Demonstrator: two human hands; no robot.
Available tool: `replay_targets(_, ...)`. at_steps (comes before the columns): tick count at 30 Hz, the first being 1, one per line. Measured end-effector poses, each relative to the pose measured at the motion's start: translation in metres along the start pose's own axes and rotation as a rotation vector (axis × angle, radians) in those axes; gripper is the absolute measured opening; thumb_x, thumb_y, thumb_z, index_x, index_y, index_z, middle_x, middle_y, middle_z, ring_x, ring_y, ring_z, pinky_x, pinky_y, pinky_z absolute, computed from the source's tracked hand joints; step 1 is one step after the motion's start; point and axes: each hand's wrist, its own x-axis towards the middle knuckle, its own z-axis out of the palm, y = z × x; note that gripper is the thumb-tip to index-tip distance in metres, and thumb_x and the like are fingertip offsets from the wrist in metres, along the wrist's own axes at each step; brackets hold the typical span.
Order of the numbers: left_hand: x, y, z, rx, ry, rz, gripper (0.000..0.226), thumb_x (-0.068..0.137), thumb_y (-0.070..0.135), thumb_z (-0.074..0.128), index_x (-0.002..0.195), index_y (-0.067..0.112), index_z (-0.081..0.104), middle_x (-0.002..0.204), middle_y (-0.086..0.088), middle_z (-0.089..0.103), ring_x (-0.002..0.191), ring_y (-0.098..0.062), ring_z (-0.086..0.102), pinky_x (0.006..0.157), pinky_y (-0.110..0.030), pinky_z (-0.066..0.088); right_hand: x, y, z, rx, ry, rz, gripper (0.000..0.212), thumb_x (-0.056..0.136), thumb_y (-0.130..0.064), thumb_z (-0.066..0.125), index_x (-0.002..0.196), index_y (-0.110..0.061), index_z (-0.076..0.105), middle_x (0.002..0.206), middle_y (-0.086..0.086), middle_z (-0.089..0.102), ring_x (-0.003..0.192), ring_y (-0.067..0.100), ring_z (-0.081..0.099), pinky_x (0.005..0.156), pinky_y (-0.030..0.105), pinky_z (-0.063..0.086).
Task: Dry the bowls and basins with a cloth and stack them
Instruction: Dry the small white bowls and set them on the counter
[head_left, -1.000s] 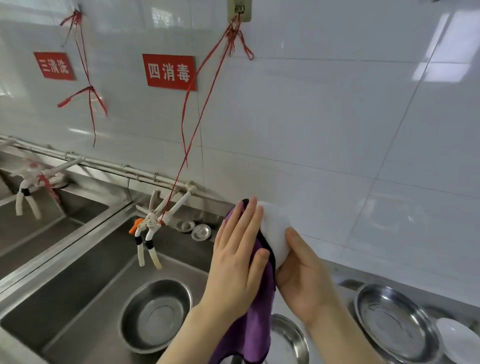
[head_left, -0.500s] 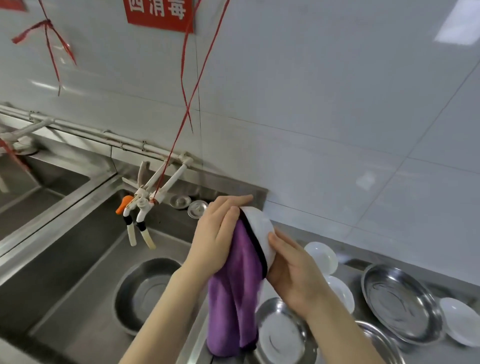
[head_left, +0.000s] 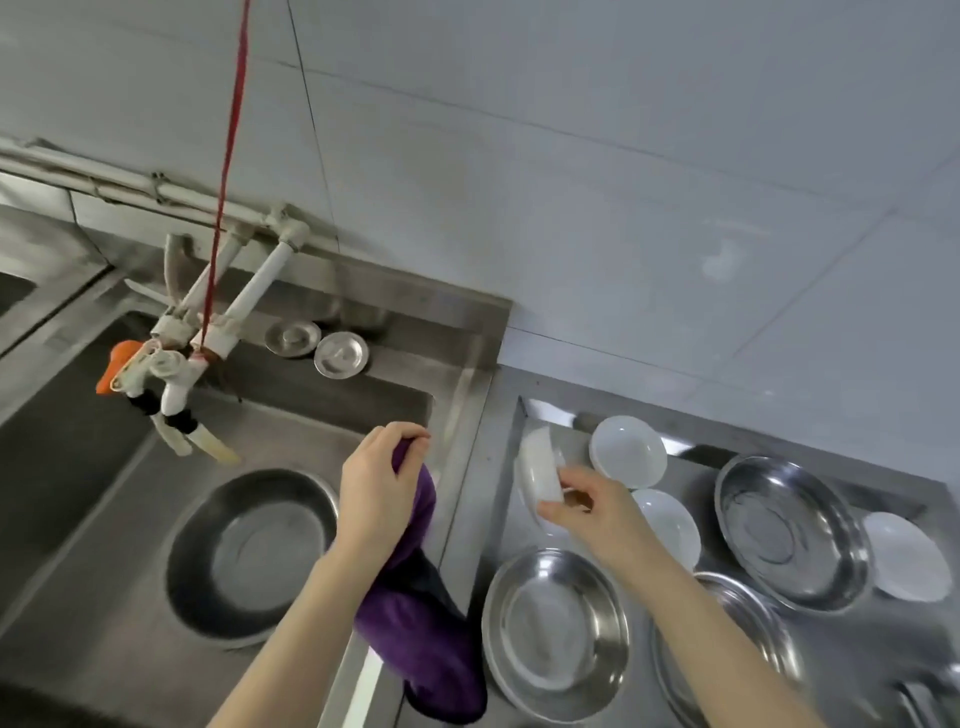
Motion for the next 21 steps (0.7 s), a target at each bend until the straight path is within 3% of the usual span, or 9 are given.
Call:
replay_targets(2, 0.003, -0.009, 0.011, -0.026, -0.022, -0.052, 0.013, 0.094, 0.016, 0.059, 0.099, 0.024, 0.068, 0.095, 0.015, 0.066, 0.094, 0.008, 0.056, 0.079, 0.0, 0.036, 0.017, 0.028, 0.006, -0.248, 0.054, -0.044, 0.012, 0.087, -0.009, 0.07, 0.085, -0.021, 0.07, 0.084, -0.007, 0.065, 0.081, 0.014, 0.062, 0.074, 0.023, 0.049)
replay_targets(5, 0.002, -0.021, 0.027, -0.033, -0.103, -0.098, 0.019, 0.091, 0.015, 0.063, 0.106, 0.026, 0.068, 0.099, 0.017, 0.064, 0.093, 0.01, 0.055, 0.078, -0.002, 0.04, 0.034, 0.065, 0.013, -0.456, 0.051, -0.098, 0.012, 0.091, -0.01, 0.065, 0.099, -0.015, 0.072, 0.087, -0.014, 0.057, 0.083, 0.012, 0.059, 0.074, 0.022, 0.046)
replay_targets(8, -0.003, -0.037, 0.04, 0.033, -0.207, -0.059, 0.041, 0.084, 0.008, 0.069, 0.12, 0.027, 0.063, 0.107, 0.017, 0.061, 0.095, 0.009, 0.056, 0.085, -0.014, 0.048, 0.045, 0.087, 0.019, -0.593, 0.031, -0.131, 0.019, 0.092, -0.012, 0.061, 0.107, -0.015, 0.072, 0.097, -0.006, 0.058, 0.091, 0.018, 0.058, 0.072, 0.025, 0.041)
replay_targets(11, -0.011, -0.052, 0.048, 0.083, -0.298, -0.041, 0.063, 0.082, 0.005, 0.068, 0.138, 0.028, 0.05, 0.127, 0.017, 0.057, 0.112, 0.001, 0.055, 0.098, -0.026, 0.048, 0.053, 0.1, 0.028, -0.679, -0.001, -0.163, 0.019, 0.092, -0.013, 0.062, 0.106, -0.015, 0.074, 0.096, 0.001, 0.062, 0.093, 0.025, 0.06, 0.073, 0.031, 0.045)
replay_targets(13, -0.015, -0.058, 0.052, 0.132, -0.324, -0.032, 0.072, 0.083, 0.005, 0.066, 0.145, 0.031, 0.04, 0.139, 0.015, 0.051, 0.124, -0.006, 0.05, 0.105, -0.026, 0.042, 0.056, 0.105, 0.031, -0.707, -0.017, -0.158, 0.023, 0.094, -0.015, 0.06, 0.113, -0.015, 0.073, 0.101, 0.004, 0.062, 0.098, 0.028, 0.06, 0.08, 0.035, 0.047)
replay_targets(15, -0.018, -0.061, 0.054, 0.225, -0.303, -0.001, 0.077, 0.081, 0.005, 0.067, 0.147, 0.031, 0.036, 0.134, 0.01, 0.055, 0.119, -0.014, 0.052, 0.101, -0.029, 0.042, 0.058, 0.107, 0.032, -0.744, -0.062, -0.121, 0.03, 0.097, -0.016, 0.055, 0.124, -0.018, 0.067, 0.111, 0.004, 0.06, 0.106, 0.026, 0.056, 0.088, 0.034, 0.046)
replay_targets(18, -0.021, -0.069, 0.057, 0.442, -0.228, -0.007, 0.082, 0.076, 0.014, 0.075, 0.146, 0.025, 0.035, 0.116, 0.0, 0.061, 0.107, -0.027, 0.054, 0.092, -0.044, 0.045, 0.063, 0.112, 0.033, -0.771, -0.085, -0.107, 0.035, 0.096, -0.011, 0.054, 0.128, -0.018, 0.065, 0.115, 0.005, 0.06, 0.111, 0.027, 0.053, 0.092, 0.037, 0.046)
replay_targets(21, -0.026, -0.08, 0.058, 0.499, -0.195, -0.121, 0.065, 0.078, 0.023, 0.076, 0.137, 0.016, 0.048, 0.112, -0.007, 0.058, 0.107, -0.033, 0.052, 0.089, -0.049, 0.045, 0.066, 0.116, 0.034, -0.75, -0.081, -0.096, 0.037, 0.092, -0.005, 0.053, 0.125, -0.015, 0.067, 0.113, 0.007, 0.063, 0.111, 0.029, 0.054, 0.093, 0.038, 0.046)
